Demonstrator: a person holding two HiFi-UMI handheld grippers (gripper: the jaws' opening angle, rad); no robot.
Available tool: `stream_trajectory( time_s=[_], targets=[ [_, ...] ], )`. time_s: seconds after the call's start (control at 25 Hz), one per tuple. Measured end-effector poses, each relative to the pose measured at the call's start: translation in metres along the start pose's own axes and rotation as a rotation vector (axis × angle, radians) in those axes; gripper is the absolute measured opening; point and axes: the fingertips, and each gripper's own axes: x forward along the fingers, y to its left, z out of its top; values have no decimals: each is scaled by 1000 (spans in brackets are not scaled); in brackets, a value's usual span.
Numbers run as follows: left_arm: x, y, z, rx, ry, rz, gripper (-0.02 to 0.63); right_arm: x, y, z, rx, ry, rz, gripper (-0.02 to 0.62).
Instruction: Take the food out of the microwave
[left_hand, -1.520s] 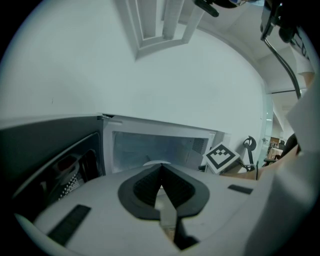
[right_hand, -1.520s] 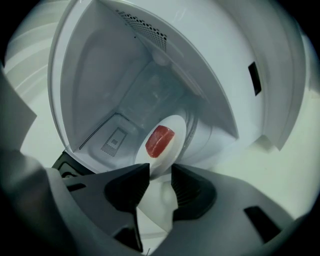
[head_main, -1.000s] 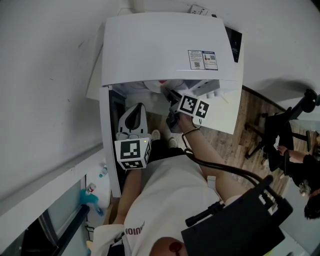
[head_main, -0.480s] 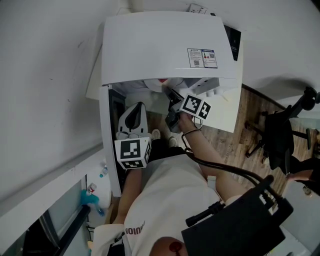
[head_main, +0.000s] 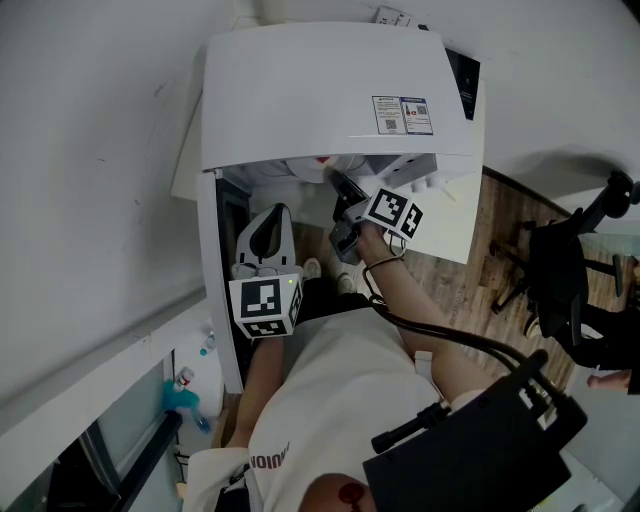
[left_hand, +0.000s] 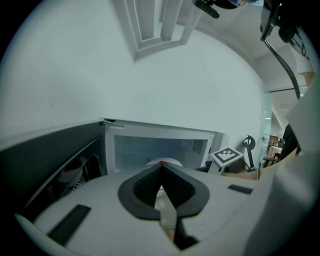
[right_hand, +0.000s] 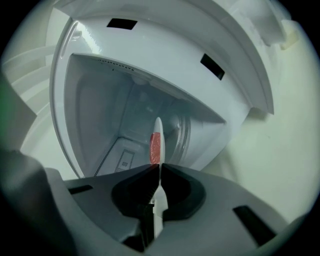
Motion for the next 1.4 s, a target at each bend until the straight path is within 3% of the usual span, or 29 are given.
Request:
stream_trajectory(
  time_s=[0.96, 1.4],
  targets=[
    [-1, 4, -7, 8, 26, 9, 14, -2, 1, -5, 209, -26, 78, 26],
    [-2, 4, -6, 16, 22, 11, 14, -6, 3, -3, 213, -26, 106, 25]
  ],
)
